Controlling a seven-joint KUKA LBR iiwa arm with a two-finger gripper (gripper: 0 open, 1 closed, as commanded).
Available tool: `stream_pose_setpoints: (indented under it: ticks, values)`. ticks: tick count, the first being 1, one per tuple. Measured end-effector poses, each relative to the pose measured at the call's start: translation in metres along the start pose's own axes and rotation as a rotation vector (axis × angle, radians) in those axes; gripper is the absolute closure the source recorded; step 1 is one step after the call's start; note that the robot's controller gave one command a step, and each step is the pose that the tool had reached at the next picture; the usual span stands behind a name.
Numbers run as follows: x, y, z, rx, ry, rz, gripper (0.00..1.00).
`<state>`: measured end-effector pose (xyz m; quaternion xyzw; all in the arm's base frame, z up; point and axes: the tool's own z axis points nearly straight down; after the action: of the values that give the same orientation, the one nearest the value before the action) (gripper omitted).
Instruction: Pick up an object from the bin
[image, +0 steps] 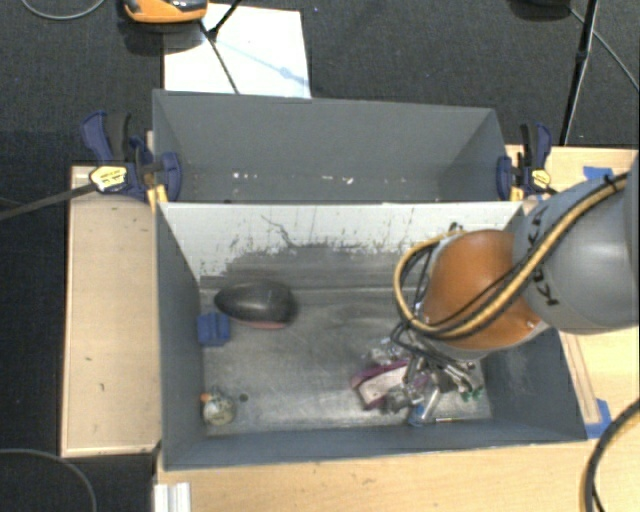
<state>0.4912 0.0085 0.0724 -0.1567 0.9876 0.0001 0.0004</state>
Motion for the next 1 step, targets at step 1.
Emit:
stream_pose_setpoints:
  ticks: [1]
  values:
    - [-0.0020, -0.0006, -0.0804, 0.002, -0.008, 0.006, 1.00]
